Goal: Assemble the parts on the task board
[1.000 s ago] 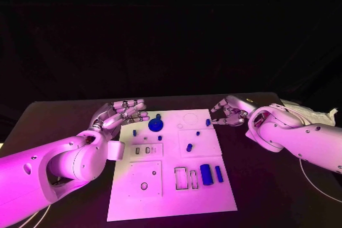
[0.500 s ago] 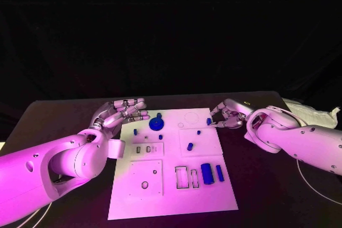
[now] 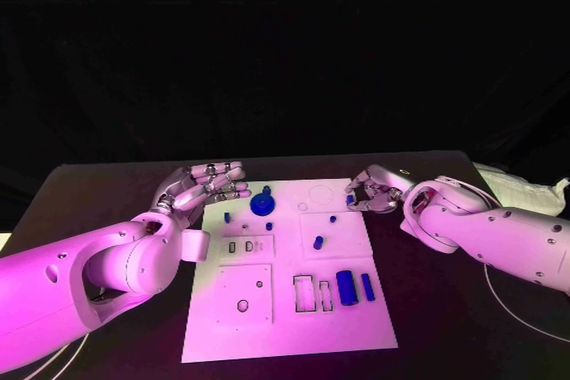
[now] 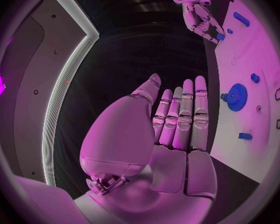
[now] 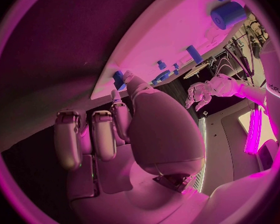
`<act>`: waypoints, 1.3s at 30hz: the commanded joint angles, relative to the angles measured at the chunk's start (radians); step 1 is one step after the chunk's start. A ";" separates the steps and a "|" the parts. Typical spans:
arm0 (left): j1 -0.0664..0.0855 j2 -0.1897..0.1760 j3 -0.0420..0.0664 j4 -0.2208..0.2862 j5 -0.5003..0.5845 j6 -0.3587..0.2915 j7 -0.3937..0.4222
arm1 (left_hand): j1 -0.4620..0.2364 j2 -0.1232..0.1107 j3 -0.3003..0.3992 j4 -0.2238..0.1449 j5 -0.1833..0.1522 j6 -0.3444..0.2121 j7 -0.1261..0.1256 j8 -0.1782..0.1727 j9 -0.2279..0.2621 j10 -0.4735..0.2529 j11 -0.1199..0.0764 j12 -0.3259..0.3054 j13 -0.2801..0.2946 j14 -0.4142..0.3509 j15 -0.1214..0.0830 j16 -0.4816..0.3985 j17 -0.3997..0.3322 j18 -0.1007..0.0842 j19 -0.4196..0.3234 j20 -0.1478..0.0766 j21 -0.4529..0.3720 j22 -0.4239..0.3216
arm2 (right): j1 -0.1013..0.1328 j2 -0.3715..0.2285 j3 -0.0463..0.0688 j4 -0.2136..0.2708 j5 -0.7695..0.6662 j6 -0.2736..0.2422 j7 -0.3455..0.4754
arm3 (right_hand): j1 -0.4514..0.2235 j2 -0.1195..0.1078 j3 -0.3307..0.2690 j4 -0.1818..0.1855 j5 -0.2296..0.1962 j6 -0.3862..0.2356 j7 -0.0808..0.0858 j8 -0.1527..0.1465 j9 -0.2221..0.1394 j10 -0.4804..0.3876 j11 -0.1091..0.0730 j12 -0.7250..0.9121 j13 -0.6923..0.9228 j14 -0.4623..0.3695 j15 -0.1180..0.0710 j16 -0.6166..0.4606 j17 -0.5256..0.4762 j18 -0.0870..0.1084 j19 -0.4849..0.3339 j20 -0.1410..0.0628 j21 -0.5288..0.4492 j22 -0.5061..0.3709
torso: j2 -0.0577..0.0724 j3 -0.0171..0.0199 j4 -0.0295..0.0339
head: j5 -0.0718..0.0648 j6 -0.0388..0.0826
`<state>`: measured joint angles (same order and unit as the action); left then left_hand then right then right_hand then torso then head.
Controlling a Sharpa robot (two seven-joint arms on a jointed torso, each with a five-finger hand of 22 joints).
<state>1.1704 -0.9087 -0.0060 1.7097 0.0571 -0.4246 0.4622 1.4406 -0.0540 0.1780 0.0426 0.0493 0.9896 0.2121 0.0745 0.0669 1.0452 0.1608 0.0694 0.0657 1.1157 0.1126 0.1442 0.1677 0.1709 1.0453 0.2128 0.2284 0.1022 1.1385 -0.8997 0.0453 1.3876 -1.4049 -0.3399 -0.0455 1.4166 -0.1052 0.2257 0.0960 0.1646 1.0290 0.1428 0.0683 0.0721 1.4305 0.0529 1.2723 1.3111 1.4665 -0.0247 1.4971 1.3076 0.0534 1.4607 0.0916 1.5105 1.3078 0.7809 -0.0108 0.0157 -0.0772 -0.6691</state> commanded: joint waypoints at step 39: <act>0.001 0.003 0.001 -0.015 0.000 0.019 -0.001 | -0.003 0.009 0.000 -0.009 0.000 0.007 0.002 -0.006 -0.001 0.003 0.003 -0.006 -0.002 0.009 -0.001 -0.007 0.002 0.009 0.009 0.000 -0.004 -0.002 | 0.013 0.011 0.005 0.110 0.035 -0.066 -0.133 | -0.017 0.072 0.082 -0.037 -0.008 0.134 -0.049 0.045 0.019 0.019 -0.040 0.009 0.068 0.077 -0.027 -0.002 0.131 -0.014 -0.001 -0.029 -0.002 0.092 | -0.004 0.0004 0.0007 | 0.006 -0.003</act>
<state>1.1704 -0.9071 -0.0060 1.6959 0.0571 -0.4239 0.4570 1.4406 -0.0540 0.1806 0.0400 0.0493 0.9896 0.2121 0.0745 0.0668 1.0451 0.1609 0.0694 0.0648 1.1156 0.1126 0.1391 0.1689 0.1709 1.0452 0.2128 0.2284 0.1014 1.1481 -0.8909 0.0498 1.4801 -1.3783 -0.3769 -0.1038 1.3898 -0.0551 0.3014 0.0593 0.1524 1.1440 0.1097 0.1083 0.0837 1.4520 0.0168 1.2883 1.3129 1.4665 -0.0468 1.4971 1.3079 0.0535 1.4627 0.0678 1.5105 1.3074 0.7782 -0.0091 0.0152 -0.0709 -0.6728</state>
